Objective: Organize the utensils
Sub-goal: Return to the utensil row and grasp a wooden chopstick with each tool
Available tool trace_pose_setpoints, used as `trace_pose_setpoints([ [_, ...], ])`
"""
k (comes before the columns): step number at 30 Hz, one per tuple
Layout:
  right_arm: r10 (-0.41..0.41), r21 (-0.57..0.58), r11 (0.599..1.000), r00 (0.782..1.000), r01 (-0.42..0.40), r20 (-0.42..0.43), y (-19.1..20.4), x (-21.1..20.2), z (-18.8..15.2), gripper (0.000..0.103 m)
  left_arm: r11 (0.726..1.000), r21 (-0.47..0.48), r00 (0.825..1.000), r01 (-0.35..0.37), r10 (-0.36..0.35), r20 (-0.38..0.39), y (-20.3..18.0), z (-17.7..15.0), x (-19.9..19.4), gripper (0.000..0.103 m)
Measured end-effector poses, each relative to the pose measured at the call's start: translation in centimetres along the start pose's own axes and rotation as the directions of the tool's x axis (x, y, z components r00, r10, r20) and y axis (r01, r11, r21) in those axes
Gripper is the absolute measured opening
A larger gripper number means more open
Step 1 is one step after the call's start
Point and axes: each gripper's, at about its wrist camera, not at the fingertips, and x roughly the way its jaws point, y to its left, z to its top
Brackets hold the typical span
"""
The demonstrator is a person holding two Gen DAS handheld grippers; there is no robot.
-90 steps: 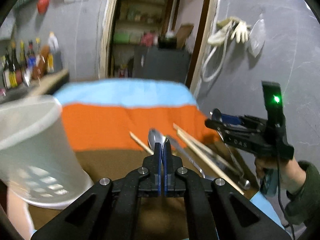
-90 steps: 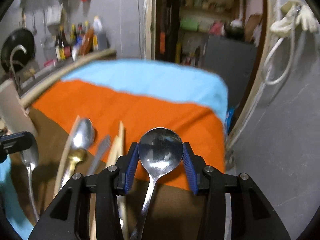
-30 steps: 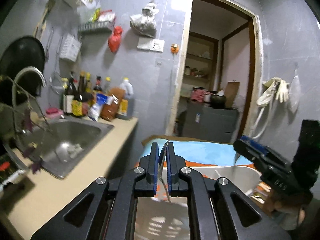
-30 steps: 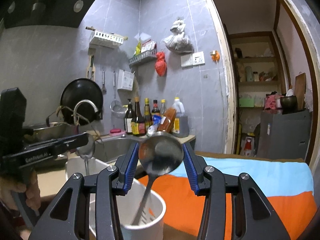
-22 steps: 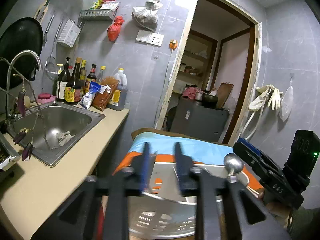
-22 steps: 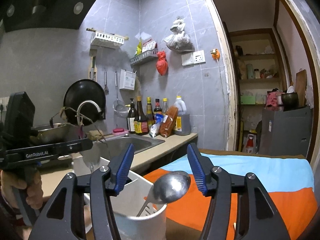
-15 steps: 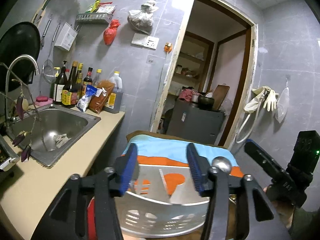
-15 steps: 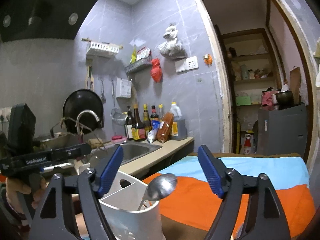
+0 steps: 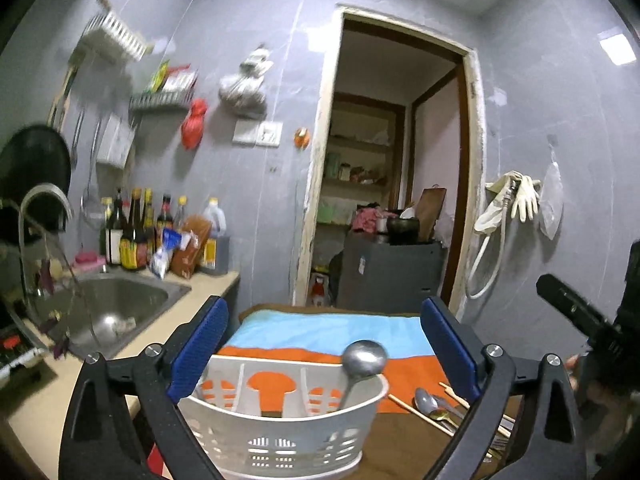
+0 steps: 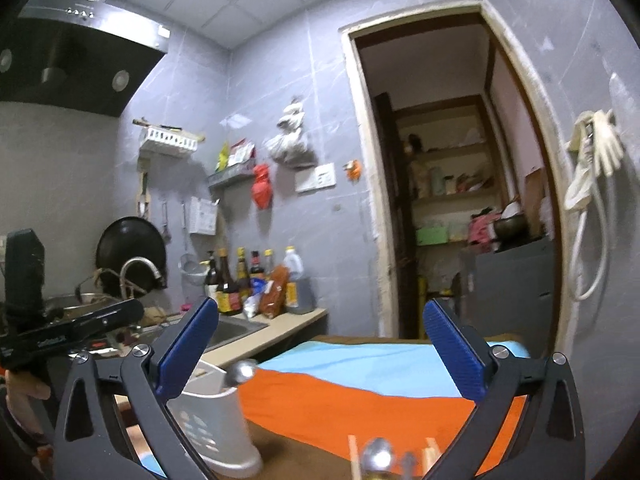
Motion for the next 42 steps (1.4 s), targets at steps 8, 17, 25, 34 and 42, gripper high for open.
trace_pose_setpoints([
  [8, -0.067, -0.077, 0.995, 0.998, 0.066, -0.011, -2.8, -3.7, 0.6, 0.103, 0.995, 0.089, 0.998, 0.055, -0.053, -0.020, -6.0, -1.5, 0.7, 0.095],
  [17, -0.133, -0.111, 0.987, 0.985, 0.120, -0.114, -6.9, -4.4, -2.1, 0.103, 0.994, 0.055, 0.979, 0.092, -0.080, -0.188, -10.1, -5.5, 4.1, 0.095],
  [25, -0.173, -0.067, 0.985, 0.942, 0.161, -0.286, -11.1, -3.1, -5.3, 0.103, 0.992, 0.063, 0.929, 0.109, -0.079, -0.362, -12.3, -9.2, 7.7, 0.095],
  [34, -0.105, -0.019, 0.994, 0.863, 0.110, -0.495, -13.1, 0.2, -8.8, 0.077, 0.990, 0.035, 0.820, 0.133, -0.090, -0.566, -12.2, -12.1, 12.6, 0.068],
  [42, -0.054, -0.036, 0.999, 0.774, 0.041, -0.630, -13.0, 2.5, -11.3, 0.055, 0.992, 0.003, 0.704, 0.122, -0.085, -0.705, -11.3, -14.3, 16.7, 0.043],
])
